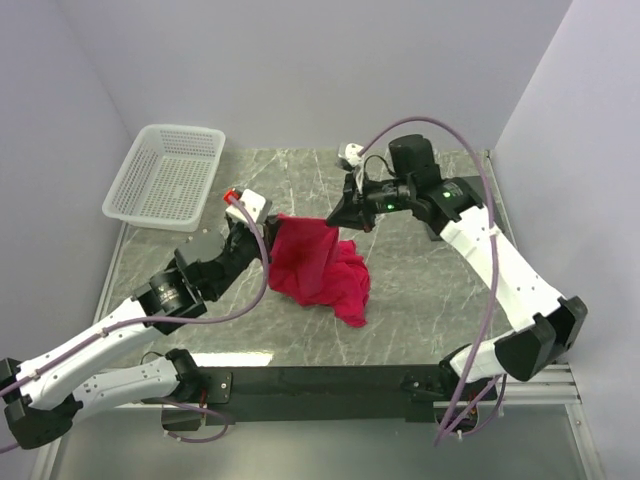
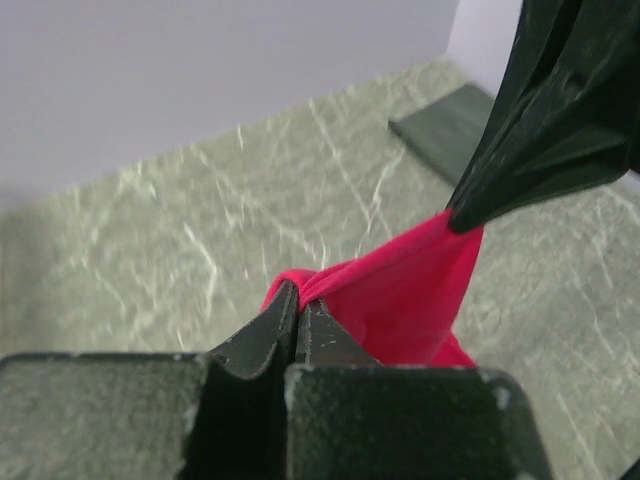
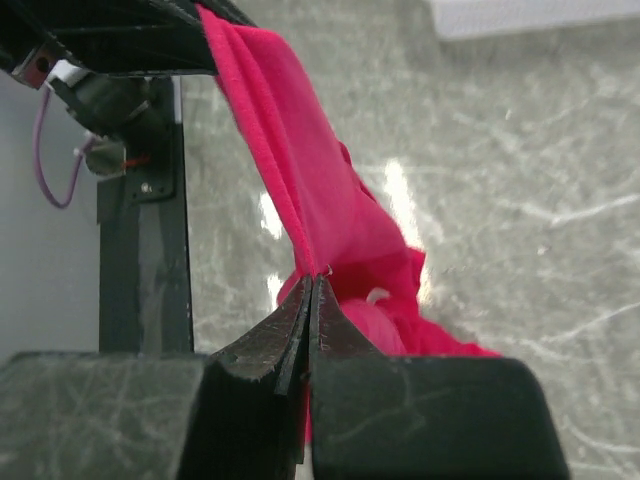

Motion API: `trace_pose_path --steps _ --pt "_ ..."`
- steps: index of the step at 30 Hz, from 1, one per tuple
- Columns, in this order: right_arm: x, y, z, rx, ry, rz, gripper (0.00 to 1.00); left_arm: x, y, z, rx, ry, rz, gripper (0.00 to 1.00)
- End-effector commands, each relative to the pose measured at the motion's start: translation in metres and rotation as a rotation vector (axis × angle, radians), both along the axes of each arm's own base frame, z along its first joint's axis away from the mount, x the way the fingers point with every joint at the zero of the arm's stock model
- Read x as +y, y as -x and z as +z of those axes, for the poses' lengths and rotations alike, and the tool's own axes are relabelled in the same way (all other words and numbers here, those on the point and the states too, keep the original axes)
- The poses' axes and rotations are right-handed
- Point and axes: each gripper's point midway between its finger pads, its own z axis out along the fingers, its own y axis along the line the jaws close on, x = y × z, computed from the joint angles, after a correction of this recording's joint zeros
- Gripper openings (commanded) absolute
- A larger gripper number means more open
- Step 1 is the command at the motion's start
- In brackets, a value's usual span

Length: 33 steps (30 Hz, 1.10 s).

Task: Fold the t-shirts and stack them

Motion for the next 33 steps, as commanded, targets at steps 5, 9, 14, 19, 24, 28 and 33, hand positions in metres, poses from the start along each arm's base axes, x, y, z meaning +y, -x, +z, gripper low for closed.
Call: trace_pose_path --steps 5,9,14,19,24,28,33 --pt "0.006 -0.016 -0.057 0.108 0.083 -0.014 0.0 0.011 -0.001 -0.047 0.161 0.231 0.114 0.0" --pt "0.013 -0.014 -0.079 0.133 0.117 0.011 0.0 0.01 -0.001 -0.077 0.217 0.231 0.129 0.01" --pt "0.018 -0.014 -0.094 0.155 0.139 0.028 0.0 0.011 -0.002 -0.09 0.238 0.219 0.142 0.01" --pt "0.018 -0.016 -0.104 0.154 0.161 0.032 0.0 0.007 -0.007 -0.091 0.241 0.23 0.129 0.0" --pt "0.02 -0.013 -0.12 0.175 0.192 0.039 0.0 0.008 -0.002 -0.106 0.311 0.231 0.133 0.0" --pt "0.029 -0.001 -0.132 0.181 0.216 0.064 0.0 0.014 0.009 -0.122 0.392 0.316 0.149 0.01" --pt "0.042 0.014 -0.154 0.217 0.256 0.095 0.02 0.024 0.018 -0.134 0.446 0.384 0.181 0.01"
